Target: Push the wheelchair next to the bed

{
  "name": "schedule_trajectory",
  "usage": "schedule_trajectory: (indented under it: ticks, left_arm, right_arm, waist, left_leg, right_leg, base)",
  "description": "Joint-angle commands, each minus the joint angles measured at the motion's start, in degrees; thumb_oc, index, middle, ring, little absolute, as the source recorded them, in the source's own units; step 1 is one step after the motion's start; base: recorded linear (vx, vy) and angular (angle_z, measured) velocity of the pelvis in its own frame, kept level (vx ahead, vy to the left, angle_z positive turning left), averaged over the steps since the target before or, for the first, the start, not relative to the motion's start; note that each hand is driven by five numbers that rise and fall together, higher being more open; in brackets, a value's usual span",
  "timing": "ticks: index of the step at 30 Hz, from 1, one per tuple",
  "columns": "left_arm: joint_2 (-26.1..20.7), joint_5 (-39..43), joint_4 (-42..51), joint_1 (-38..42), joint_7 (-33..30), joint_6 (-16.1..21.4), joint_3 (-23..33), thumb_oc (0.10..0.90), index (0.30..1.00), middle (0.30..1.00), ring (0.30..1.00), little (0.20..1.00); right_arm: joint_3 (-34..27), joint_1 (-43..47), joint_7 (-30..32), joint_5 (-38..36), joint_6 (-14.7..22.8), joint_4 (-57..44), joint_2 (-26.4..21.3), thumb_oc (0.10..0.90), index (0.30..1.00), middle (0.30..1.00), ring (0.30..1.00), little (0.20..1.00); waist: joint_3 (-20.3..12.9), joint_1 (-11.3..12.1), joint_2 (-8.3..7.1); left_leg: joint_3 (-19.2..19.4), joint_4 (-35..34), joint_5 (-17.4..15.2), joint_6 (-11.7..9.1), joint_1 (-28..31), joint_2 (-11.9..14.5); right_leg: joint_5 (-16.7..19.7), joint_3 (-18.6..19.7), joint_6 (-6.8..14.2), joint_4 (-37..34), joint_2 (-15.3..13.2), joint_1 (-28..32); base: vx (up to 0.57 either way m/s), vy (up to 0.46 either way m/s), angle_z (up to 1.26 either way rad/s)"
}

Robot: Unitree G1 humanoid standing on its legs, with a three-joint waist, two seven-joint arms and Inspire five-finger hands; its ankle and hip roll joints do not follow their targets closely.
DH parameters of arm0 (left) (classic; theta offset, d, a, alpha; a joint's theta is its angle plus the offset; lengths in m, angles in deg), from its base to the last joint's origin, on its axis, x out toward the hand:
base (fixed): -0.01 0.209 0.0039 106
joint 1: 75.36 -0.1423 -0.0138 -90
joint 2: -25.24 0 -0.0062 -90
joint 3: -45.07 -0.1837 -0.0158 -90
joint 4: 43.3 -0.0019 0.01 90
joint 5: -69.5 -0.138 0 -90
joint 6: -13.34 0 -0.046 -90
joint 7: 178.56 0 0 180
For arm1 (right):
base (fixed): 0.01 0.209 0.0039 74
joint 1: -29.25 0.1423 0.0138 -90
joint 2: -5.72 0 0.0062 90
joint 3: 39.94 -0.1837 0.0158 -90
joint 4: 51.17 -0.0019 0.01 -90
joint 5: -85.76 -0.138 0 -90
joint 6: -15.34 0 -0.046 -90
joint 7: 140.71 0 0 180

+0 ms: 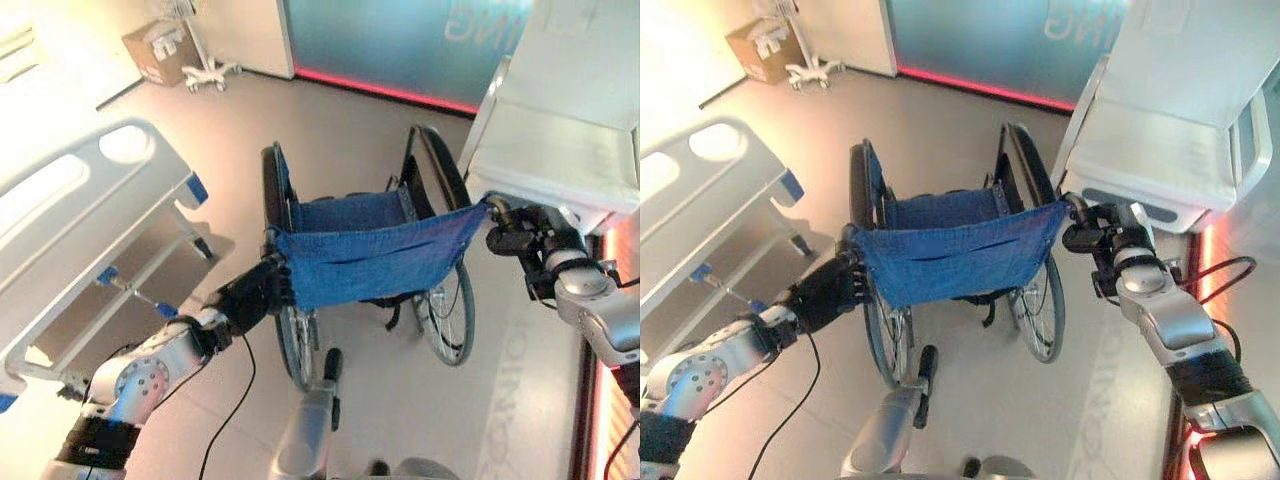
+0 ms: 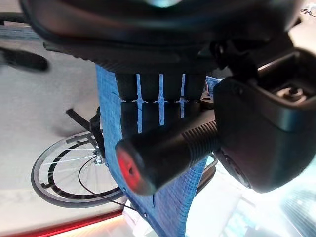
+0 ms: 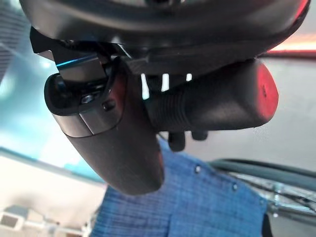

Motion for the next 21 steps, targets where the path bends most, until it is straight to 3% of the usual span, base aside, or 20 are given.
schedule_trajectory:
  ticks: [1, 3, 4, 5, 7, 9, 10, 13, 16, 18, 21]
  left_arm:
    - [-2.40, -2.12, -2.88, 4.85, -2.64, 9.13, 6.40, 0.400, 0.300, 0.300, 0.300, 0.300]
    - [-2.13, -2.75, -4.26, 5.96, -2.03, 7.65, 6.32, 0.400, 0.300, 0.300, 0.300, 0.300]
    - [-2.37, -3.76, -4.80, 6.48, -0.77, 6.08, 6.49, 0.400, 0.300, 0.300, 0.300, 0.300]
    - [-2.58, -4.23, -4.92, 6.64, -0.18, 5.61, 6.54, 0.400, 0.300, 0.300, 0.300, 0.300]
    - [-4.64, -2.59, -5.25, 7.42, 0.14, 5.27, 6.87, 0.400, 0.300, 0.300, 0.300, 0.300]
    - [-5.11, -1.83, -5.55, 7.84, 0.00, 5.22, 6.86, 0.400, 0.300, 0.300, 0.300, 0.300]
    - [-5.92, -1.09, -6.88, 9.27, 0.41, 5.01, 6.38, 0.400, 0.300, 0.300, 0.300, 0.300]
    - [-7.56, -0.22, -7.49, 11.11, 1.66, 5.03, 5.49, 0.400, 0.300, 0.300, 0.300, 0.300]
    - [-7.97, 0.21, -8.11, 12.24, 1.97, 6.52, 5.41, 0.400, 0.300, 0.300, 0.300, 0.300]
    - [-7.48, -0.55, -8.95, 13.88, 1.74, 7.36, 4.47, 0.400, 0.300, 0.300, 0.300, 0.300]
    - [-7.78, -0.93, -8.53, 14.11, 0.91, 7.08, 3.83, 0.400, 0.300, 0.300, 0.300, 0.300]
  right_arm:
    - [3.12, 6.53, -6.96, -0.59, 11.69, -6.15, 4.83, 0.400, 0.300, 0.300, 0.300, 0.300]
    - [2.52, 5.38, -7.56, 0.44, 11.71, -5.81, 6.28, 0.400, 0.300, 0.300, 0.300, 0.300]
    - [2.51, 4.81, -6.67, -0.02, 11.49, -5.98, 6.40, 0.400, 0.300, 0.300, 0.300, 0.300]
    - [2.50, 4.56, -6.20, -0.26, 11.51, -6.26, 6.37, 0.400, 0.300, 0.300, 0.300, 0.300]
    - [2.77, 4.88, -4.86, -1.64, 11.09, -7.59, 6.04, 0.400, 0.300, 0.300, 0.300, 0.300]
    - [3.25, 5.57, -4.68, -1.85, 10.78, -7.66, 6.16, 0.400, 0.300, 0.300, 0.300, 0.300]
    - [4.15, 7.19, -5.09, -1.09, 10.48, -6.55, 6.98, 0.400, 0.300, 0.300, 0.300, 0.300]
    - [4.41, 8.32, -4.57, -0.62, 10.76, -5.35, 6.71, 0.400, 0.300, 0.300, 0.300, 0.300]
    - [4.13, 9.63, -4.68, -0.74, 11.24, -4.87, 6.09, 0.400, 0.300, 0.300, 0.300, 0.300]
    - [5.08, 12.92, -4.29, -1.23, 10.60, -3.67, 5.93, 0.400, 0.300, 0.300, 0.300, 0.300]
    - [5.60, 16.23, -4.18, -3.34, 8.59, -4.14, 5.06, 0.400, 0.300, 0.300, 0.300, 0.300]
  waist:
    - [-3.95, 2.70, -2.76]
    - [-5.16, 3.68, -3.59]
    - [-6.31, 4.24, -4.45]
    - [-6.88, 4.37, -4.81]
    - [-8.44, 4.44, -4.92]
    - [-8.76, 4.26, -4.69]
    - [-8.67, 3.53, -4.33]
    - [-8.00, 2.75, -4.27]
    - [-6.37, 1.68, -4.06]
    - [-4.37, -0.26, -4.95]
    - [-3.01, -1.63, -6.23]
  left_leg:
    - [1.82, -4.85, 12.23, 1.49, 3.48, 0.08]
    - [1.05, -0.91, 9.39, 3.08, 3.34, -1.55]
    - [0.84, -0.40, 8.13, 4.49, 4.41, -2.82]
    - [0.71, -0.41, 7.72, 5.09, 5.00, -3.40]
    - [0.00, -0.41, 6.06, 7.42, 7.14, -4.90]
    - [-0.13, -0.28, 5.47, 7.85, 7.90, -5.12]
    - [-0.24, 0.45, 4.15, 8.43, 9.34, -5.82]
    - [-1.49, 3.19, 2.28, 8.25, 9.93, -7.26]
    - [-3.35, 5.70, -0.91, 8.13, 12.33, -7.71]
    - [-4.81, 8.60, -6.11, 8.26, 16.24, -8.93]
    - [-7.04, 11.88, -12.38, 8.51, 19.85, -9.51]
  right_leg:
    - [3.78, 2.93, 1.83, 6.97, 1.61, -5.57]
    - [1.78, 2.26, 3.18, 11.00, 0.49, -4.41]
    - [5.86, 1.09, 5.59, 16.99, -0.50, -5.12]
    - [7.51, 0.67, 6.51, 19.44, -0.91, -5.99]
    - [17.41, 0.37, 11.13, 35.25, -1.72, -11.92]
    - [18.62, 0.22, 11.28, 36.86, -2.26, -14.06]
    - [16.57, -0.71, 10.01, 37.06, -3.98, -17.47]
    - [13.39, -2.33, 7.44, 23.97, -5.35, -20.18]
    - [14.76, -2.94, 6.66, 15.26, -7.21, -23.32]
    - [20.21, -0.28, 8.13, 7.37, -9.54, -29.11]
    - [27.16, 1.94, 10.84, -1.52, -12.44, -32.34]
  base:
    - [0.41, 0.091, -0.32]
    - [0.54, 0.112, -0.02]
    - [0.61, 0.131, 0.20]
    - [0.48, 0.141, 0.31]
    - [0.39, 0.153, 0.33]
    - [0.32, 0.098, 0.09]
    - [0.43, 0.080, -0.04]
    - [0.39, -0.047, -0.08]
    - [0.29, -0.125, 0.21]
    - [0.46, -0.253, 0.63]
    - [0.52, -0.295, 0.65]
